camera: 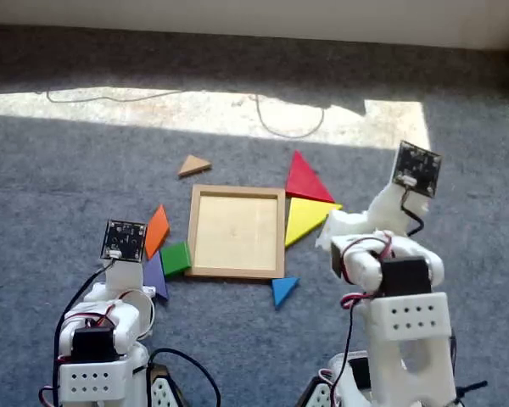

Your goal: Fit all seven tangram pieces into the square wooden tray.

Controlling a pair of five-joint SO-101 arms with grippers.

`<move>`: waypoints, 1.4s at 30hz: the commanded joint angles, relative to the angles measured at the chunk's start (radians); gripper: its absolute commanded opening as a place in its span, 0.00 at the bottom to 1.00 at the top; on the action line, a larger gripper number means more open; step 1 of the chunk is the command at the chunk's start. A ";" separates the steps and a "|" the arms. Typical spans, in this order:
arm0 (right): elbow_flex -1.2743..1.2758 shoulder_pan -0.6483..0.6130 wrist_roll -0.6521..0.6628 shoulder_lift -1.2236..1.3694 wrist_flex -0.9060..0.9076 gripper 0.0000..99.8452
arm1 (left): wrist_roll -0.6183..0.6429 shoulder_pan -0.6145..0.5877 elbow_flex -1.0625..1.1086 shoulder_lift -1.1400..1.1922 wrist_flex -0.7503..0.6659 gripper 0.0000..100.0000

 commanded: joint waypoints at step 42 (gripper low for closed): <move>-0.625 -0.059 -0.443 1.168 -0.326 0.29 | -0.003 -0.007 0.019 -0.039 0.005 0.01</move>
